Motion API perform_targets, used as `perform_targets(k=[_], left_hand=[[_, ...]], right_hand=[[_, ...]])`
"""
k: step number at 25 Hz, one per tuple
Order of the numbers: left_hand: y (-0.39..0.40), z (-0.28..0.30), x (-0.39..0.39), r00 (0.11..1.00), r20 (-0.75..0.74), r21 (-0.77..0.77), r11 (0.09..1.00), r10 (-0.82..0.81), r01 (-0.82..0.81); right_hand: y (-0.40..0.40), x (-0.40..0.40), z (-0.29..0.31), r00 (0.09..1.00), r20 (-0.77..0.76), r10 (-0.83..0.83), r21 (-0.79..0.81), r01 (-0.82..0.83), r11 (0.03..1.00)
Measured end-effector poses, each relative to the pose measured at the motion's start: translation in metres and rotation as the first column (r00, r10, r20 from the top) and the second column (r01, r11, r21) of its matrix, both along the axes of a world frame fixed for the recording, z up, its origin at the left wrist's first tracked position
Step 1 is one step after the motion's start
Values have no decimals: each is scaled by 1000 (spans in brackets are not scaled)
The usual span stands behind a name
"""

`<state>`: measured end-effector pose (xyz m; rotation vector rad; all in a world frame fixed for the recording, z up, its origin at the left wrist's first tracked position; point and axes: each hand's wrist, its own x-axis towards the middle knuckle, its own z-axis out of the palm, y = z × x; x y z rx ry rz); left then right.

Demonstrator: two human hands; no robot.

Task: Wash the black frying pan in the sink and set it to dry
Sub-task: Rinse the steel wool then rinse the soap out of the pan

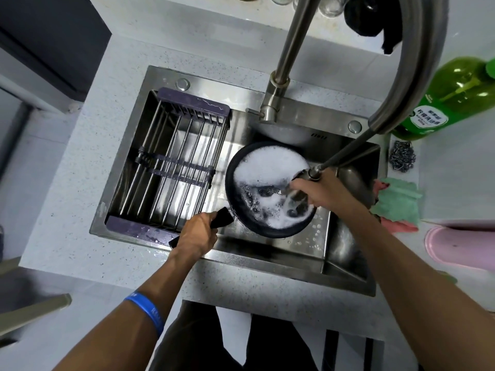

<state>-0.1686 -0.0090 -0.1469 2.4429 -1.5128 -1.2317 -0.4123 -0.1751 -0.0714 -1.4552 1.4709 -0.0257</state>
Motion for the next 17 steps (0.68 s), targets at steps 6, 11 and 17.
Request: perform_targets(k=[6,11,17], left_hand=[[-5,-4,2,1000,-21,74,997,7,-6],[-30,2,6,962,-193,374,921,190,-107],[-33,39,-25,415,-610,730,683,675,-39]], right_hand=[[-24,-46,-2,984,-75,-161,-107,152,983],[8,-8,5,993,34,-113,42,111,993],[21,-35,23,978,2,-206,67,206,976]])
